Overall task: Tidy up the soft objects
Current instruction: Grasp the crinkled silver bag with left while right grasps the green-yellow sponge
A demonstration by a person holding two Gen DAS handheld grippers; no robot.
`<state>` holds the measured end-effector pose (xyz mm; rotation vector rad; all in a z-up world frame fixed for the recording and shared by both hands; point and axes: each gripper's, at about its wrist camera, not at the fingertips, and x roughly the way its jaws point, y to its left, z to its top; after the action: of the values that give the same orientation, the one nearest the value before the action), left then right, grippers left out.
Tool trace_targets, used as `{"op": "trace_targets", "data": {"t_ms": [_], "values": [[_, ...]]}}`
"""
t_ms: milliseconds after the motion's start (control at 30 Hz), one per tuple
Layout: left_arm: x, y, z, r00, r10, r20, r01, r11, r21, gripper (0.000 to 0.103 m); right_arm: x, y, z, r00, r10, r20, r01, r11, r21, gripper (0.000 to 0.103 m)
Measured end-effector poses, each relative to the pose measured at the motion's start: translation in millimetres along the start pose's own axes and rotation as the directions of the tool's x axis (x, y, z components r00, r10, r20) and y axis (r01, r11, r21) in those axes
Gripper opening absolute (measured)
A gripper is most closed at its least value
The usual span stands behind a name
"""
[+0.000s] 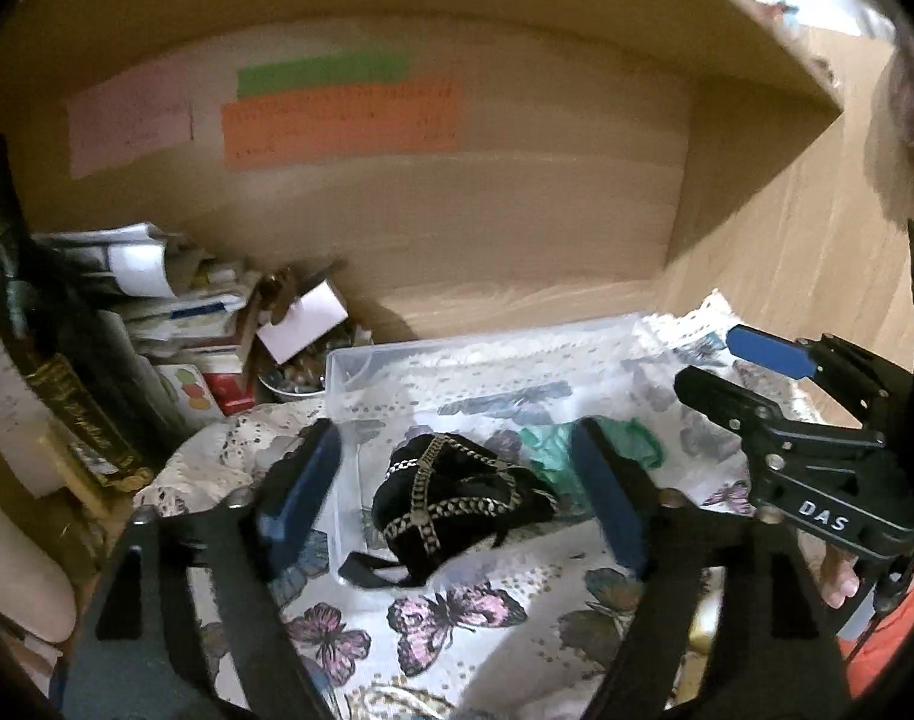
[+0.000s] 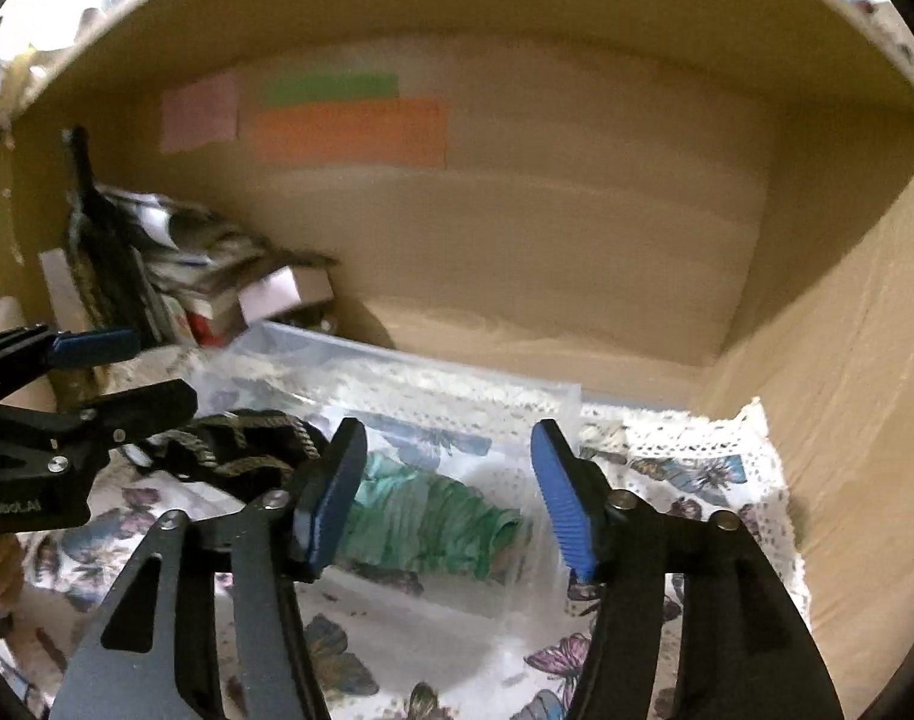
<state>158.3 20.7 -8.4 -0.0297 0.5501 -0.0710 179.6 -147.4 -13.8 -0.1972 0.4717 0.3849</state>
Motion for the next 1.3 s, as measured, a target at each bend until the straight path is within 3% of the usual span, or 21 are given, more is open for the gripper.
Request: {"op": "trace_targets", "data": {"t_ms": [67, 167, 300, 500, 700, 867, 1300], "values": [[-10.8, 0.7, -1.7, 1.000, 0.003, 0.023, -0.003, 1.000, -0.009, 0.097, -15.3, 2.9, -0.8, 1.000, -0.002, 0.029, 0.002, 1.000, -0.004, 0.062], [-27.8, -1.5, -7.3, 0.998, 0.014, 0.054, -0.014, 1.000, -0.005, 0.100, -37.4, 8.8, -4.9, 0.997, 0.006, 0.071, -0.006, 1.000, -0.009, 0.068], [-45.7, -4.6, -22.3, 0.997, 0.041, 0.072, -0.042, 0.999, 0.013, 0.103, -62.7, 15.1, -16.2, 0.994, 0.013, 0.105, -0.011, 1.000, -0.024, 0.070], [-53.0, -4.5, -53.7, 0.999, 0.046, 0.019, -0.046, 0.999, 0.014, 0.103, -79.5, 21.4, -37.3, 0.993, 0.024, 0.112, -0.020, 0.999, -0.032, 0.075], [-50.2, -4.8, -85.0, 0.997, 0.061, -0.037, -0.061, 0.998, 0.004, 0.103, -83.6, 34.4, -60.8, 0.996, 0.026, 0.085, -0.022, 0.999, -0.050, 0.075], [-44.2, -9.6, -108.7, 0.994, 0.068, -0.081, -0.067, 0.998, 0.015, 0.103, -77.4, 39.3, -80.4, 0.996, 0.082, 0.025, -0.081, 0.997, -0.017, 0.075], [-27.1, -21.9, -145.0, 0.985, 0.028, -0.168, -0.020, 0.999, 0.049, 0.103, -59.7, 44.9, -124.5, 0.980, 0.158, -0.125, -0.154, 0.987, 0.037, 0.073]]}}
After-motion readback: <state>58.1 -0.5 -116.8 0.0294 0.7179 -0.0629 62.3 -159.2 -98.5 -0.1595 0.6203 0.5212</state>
